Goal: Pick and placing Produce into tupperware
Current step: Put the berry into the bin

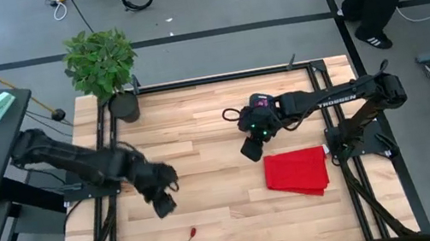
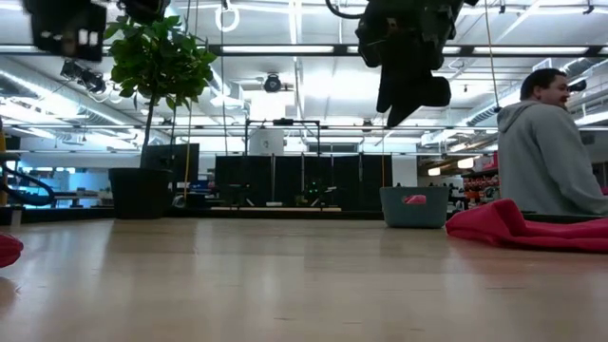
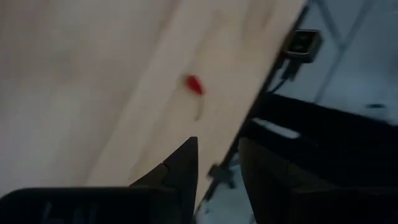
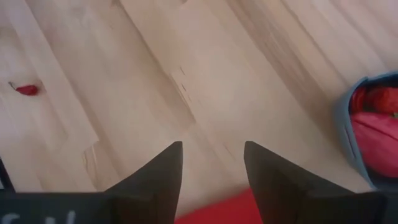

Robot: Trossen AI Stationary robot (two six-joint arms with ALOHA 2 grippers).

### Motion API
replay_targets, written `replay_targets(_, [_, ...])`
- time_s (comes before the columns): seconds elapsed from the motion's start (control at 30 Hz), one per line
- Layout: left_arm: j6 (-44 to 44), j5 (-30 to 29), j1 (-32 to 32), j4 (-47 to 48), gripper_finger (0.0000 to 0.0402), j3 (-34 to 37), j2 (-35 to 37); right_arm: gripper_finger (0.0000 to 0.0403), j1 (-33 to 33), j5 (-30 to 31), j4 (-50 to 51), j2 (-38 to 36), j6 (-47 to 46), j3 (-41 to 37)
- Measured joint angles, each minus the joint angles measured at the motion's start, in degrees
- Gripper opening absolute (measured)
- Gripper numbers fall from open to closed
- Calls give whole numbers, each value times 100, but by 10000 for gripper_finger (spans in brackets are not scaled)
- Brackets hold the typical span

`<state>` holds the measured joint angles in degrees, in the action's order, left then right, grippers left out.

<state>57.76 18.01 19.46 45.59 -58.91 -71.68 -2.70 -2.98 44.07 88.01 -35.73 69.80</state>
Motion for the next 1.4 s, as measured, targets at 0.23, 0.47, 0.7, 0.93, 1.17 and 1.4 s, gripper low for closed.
replay_targets(0.23, [1436,-21,751,-2457,134,1486,-89,181,0,58,0,0,-368,0])
replay_targets(0.47, [1772,-113,1153,-2595,135,1921,-639,180,0,541,-7,0,-487,0])
replay_targets(0.7, [1271,-293,1133,-2902,135,1924,-1331,180,0,796,-37,0,-671,0])
replay_targets(0.93, [1968,-371,1296,-4324,120,1917,-1844,180,0,793,-45,0,-785,0])
replay_targets(1.17, [2520,-662,1545,-4330,94,1919,-1919,180,0,793,-46,2,-778,0])
replay_targets(1.4, [2520,-1040,1523,-4612,99,1919,-2022,180,0,791,-48,2,-776,0])
